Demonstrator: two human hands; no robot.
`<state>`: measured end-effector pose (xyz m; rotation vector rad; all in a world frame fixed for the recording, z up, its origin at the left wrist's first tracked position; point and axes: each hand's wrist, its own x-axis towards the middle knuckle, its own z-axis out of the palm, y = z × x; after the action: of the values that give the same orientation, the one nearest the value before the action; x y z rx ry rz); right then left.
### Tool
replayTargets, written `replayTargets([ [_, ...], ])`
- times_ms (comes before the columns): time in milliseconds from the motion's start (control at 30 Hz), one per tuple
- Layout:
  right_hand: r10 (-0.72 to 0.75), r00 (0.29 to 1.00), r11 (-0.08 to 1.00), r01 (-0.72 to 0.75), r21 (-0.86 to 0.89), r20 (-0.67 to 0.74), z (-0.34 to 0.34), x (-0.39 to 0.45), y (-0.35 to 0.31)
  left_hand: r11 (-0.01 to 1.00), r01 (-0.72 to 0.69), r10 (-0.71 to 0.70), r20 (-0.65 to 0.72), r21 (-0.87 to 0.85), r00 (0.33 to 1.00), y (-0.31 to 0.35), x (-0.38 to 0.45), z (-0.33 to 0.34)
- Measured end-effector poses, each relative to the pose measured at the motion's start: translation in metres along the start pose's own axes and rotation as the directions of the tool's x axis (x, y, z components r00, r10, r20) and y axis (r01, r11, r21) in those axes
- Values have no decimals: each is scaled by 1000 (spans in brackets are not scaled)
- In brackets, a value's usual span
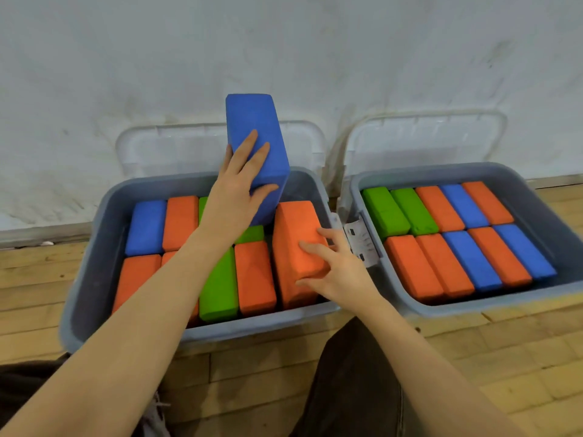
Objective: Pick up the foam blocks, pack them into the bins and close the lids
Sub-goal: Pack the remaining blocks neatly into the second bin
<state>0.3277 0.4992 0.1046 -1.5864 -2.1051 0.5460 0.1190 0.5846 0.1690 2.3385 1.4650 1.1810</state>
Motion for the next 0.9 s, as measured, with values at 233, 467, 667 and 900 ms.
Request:
replayTargets([
  [233,-122,979,985,140,-102,164,6,9,4,998,-46,45,25,44,999,12,2,-2],
  [467,-22,990,982,47,184,-136,-16,37,4,999,6,-4,46,-54,999,15,1,11],
  [667,-16,992,918,65,392,-127,-24,92,-6,997,7,-4,36,-76,999,4,12,31],
  [900,6,995,860,46,509,-101,8,106,8,991,10,-15,-38,-135,999,-12,15,32],
])
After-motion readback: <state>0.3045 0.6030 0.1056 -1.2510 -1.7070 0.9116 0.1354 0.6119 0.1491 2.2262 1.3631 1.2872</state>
